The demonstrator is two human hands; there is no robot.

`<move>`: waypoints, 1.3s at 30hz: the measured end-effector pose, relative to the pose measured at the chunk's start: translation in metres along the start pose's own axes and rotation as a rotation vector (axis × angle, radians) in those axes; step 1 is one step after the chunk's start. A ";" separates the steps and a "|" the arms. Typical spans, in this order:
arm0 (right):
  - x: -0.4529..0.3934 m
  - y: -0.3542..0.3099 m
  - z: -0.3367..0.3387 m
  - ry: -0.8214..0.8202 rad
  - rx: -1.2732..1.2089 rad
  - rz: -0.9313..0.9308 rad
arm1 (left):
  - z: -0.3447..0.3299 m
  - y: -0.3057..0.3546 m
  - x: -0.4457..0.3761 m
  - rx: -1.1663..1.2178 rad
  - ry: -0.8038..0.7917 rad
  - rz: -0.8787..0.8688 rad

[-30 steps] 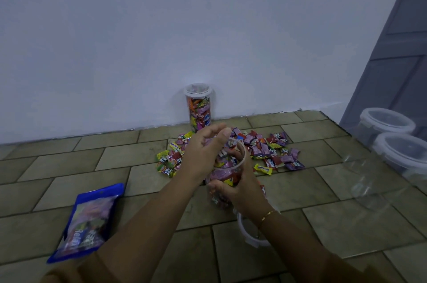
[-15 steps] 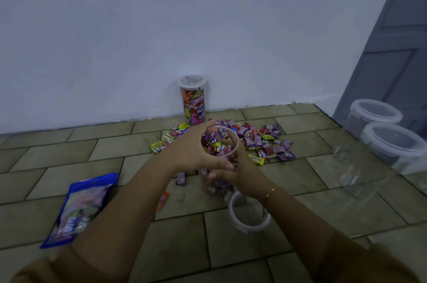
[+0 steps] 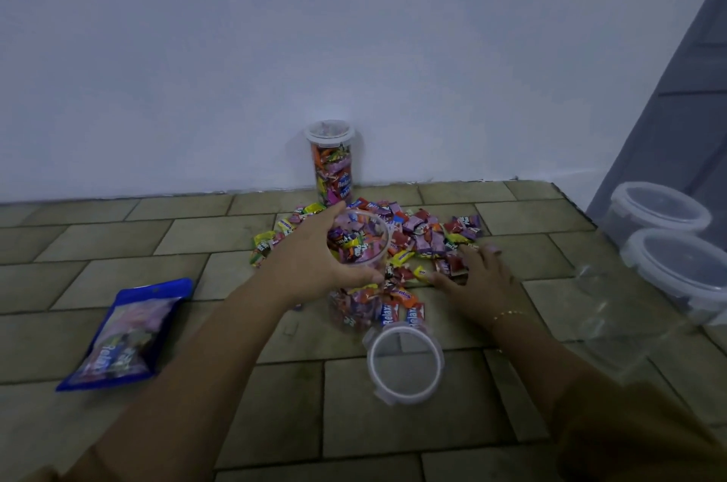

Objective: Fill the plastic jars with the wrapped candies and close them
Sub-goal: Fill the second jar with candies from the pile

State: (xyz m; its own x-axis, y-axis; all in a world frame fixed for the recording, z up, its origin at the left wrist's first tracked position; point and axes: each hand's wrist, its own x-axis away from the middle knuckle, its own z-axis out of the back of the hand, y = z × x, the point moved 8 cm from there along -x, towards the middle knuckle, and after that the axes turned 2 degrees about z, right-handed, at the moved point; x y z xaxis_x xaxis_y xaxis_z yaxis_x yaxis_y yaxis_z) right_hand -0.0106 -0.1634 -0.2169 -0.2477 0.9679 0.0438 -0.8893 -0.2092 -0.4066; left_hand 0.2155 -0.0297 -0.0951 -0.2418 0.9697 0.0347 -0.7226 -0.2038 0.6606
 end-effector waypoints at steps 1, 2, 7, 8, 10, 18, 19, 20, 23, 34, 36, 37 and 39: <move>-0.004 -0.003 -0.003 -0.022 0.004 -0.005 | 0.000 -0.001 -0.001 0.005 0.002 0.004; -0.009 -0.007 -0.006 -0.041 0.005 -0.005 | -0.001 -0.002 -0.002 0.011 0.004 0.006; -0.016 -0.019 -0.012 0.034 0.074 0.077 | -0.002 -0.006 -0.005 0.045 0.002 0.012; -0.015 -0.021 -0.010 0.098 0.086 0.110 | -0.003 -0.007 -0.005 0.050 0.005 0.015; -0.009 -0.028 -0.003 0.211 0.049 0.188 | -0.003 -0.008 -0.005 0.053 0.004 0.015; 0.000 -0.029 0.011 0.399 -0.192 0.306 | -0.004 -0.009 -0.004 0.147 0.137 0.009; 0.001 -0.030 0.012 0.405 -0.211 0.313 | -0.004 -0.011 -0.003 0.189 0.172 0.008; 0.002 -0.029 0.014 0.410 -0.234 0.313 | -0.005 -0.013 -0.001 0.225 0.201 0.008; 0.004 -0.024 0.017 0.408 -0.307 0.273 | -0.011 -0.014 0.003 0.306 0.260 -0.023; 0.007 -0.062 0.068 0.278 -1.169 0.044 | -0.020 -0.012 0.005 0.432 0.350 -0.127; 0.015 -0.101 0.089 0.200 -1.351 0.157 | -0.020 -0.013 0.003 0.440 0.355 -0.130; 0.020 -0.118 0.099 0.172 -1.402 0.214 | -0.020 -0.014 0.003 0.438 0.359 -0.131; 0.031 -0.145 0.111 0.140 -1.411 0.317 | -0.020 -0.013 0.002 0.432 0.363 -0.131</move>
State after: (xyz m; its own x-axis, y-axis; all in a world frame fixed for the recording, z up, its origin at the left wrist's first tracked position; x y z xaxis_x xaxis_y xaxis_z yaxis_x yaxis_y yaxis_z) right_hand 0.0681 -0.1187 -0.0548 -0.2453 0.9309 -0.2707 0.3261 -0.1837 -0.9273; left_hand 0.2117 -0.0280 -0.1191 -0.4298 0.8595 -0.2767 -0.4498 0.0619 0.8910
